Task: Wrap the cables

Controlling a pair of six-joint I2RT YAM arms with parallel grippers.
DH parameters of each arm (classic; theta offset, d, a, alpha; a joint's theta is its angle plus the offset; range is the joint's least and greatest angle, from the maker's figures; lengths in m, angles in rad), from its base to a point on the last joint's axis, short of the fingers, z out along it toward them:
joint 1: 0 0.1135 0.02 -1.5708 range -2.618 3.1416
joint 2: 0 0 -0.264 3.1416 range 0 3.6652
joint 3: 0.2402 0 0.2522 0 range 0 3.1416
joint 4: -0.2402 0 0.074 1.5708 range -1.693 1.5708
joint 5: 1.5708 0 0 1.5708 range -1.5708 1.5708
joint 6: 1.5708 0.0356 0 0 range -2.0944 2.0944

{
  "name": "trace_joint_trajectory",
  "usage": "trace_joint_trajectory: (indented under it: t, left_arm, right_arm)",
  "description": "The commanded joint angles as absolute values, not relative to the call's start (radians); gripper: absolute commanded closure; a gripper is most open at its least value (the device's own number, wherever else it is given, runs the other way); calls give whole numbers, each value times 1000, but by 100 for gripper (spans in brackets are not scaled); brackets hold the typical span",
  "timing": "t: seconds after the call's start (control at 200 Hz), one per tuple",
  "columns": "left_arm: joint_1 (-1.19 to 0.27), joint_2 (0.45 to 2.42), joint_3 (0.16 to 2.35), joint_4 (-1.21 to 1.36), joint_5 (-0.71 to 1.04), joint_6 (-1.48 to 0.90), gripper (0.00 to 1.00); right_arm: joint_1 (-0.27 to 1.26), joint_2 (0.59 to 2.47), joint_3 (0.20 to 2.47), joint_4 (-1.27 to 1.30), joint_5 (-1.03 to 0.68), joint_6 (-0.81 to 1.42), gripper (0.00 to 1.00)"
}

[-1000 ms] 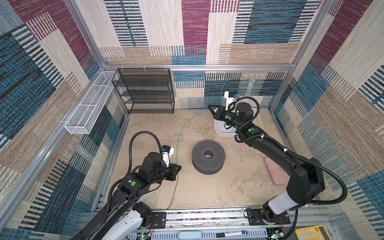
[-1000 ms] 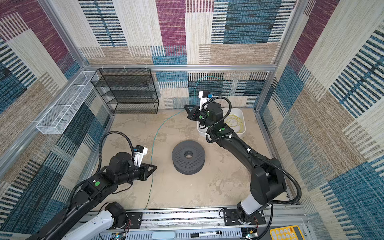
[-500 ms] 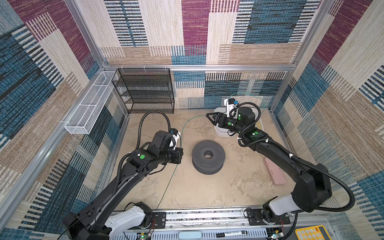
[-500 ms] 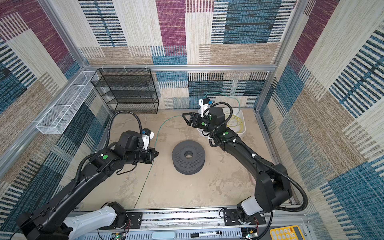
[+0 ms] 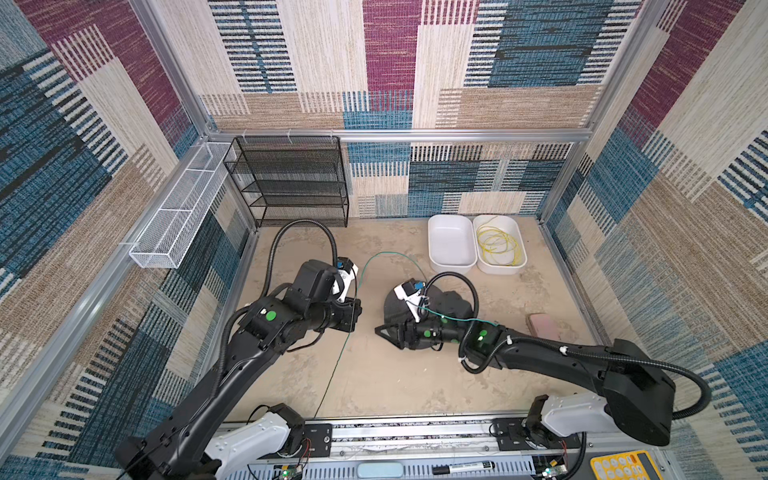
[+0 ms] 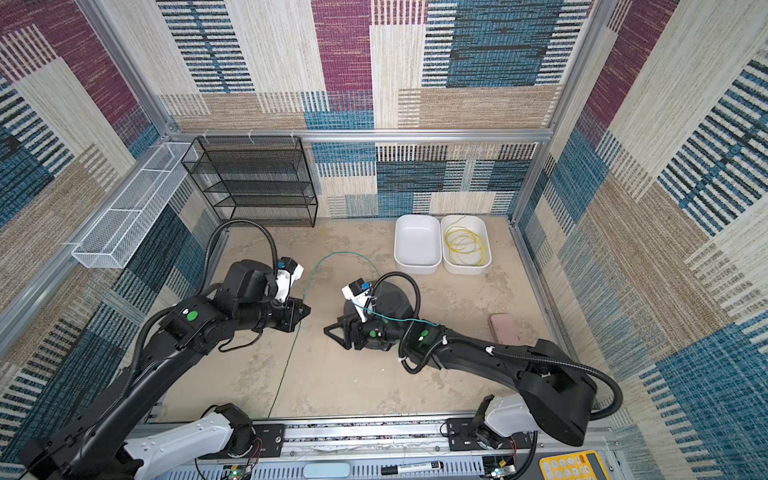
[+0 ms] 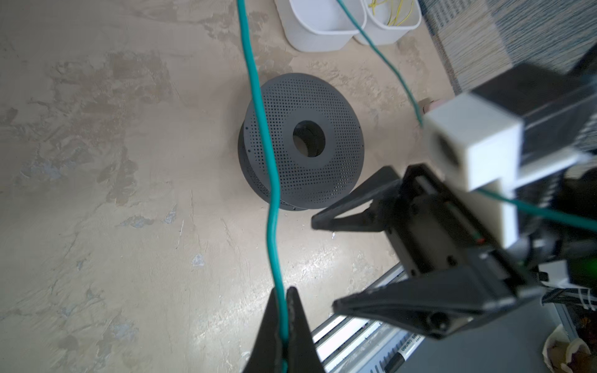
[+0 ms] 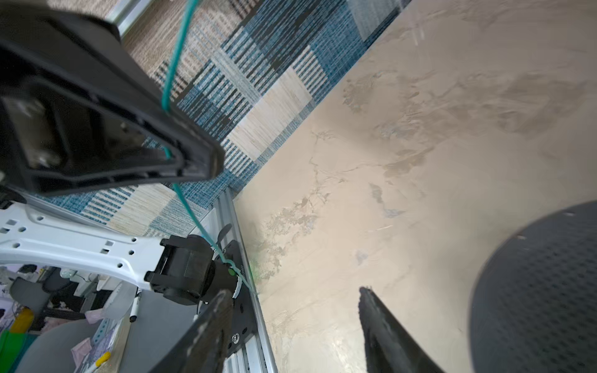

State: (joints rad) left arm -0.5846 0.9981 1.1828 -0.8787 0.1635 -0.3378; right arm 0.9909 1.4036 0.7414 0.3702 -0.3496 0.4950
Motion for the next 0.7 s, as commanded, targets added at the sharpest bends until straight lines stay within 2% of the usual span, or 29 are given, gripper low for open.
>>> trace_joint_trajectory:
  t: [0.0,0.225,0.331,0.511,0.616,0.661,0.696]
  left_arm:
    - [-583,907,1155,-434,170,-340,100]
    - [-583,774,1128,-518,156,-348,100]
    - [-583,754,1123,-545,147,-337,100]
    - [-582,756,1124,-541,145,-331,100]
    - [-583,773,1130,-524,169,-336,100]
    - [-583,776,1127,-515,174,-335,100]
    - [-583,777,1126,-511,170,-337,100]
  right_arm:
    - [1076,1491,758,600,-240,491,34]
    - [1208,1715,862,733,-237,476,35]
    - [1238,1763,869,804,-230,494,37]
    - [1260,1804,907,798,-223,503,49]
    - [1260,1829,914,819,-216,514,63]
    - [1259,1839,926,825,-213,520,76]
    - [1260,1847,940,823,-219,526,89]
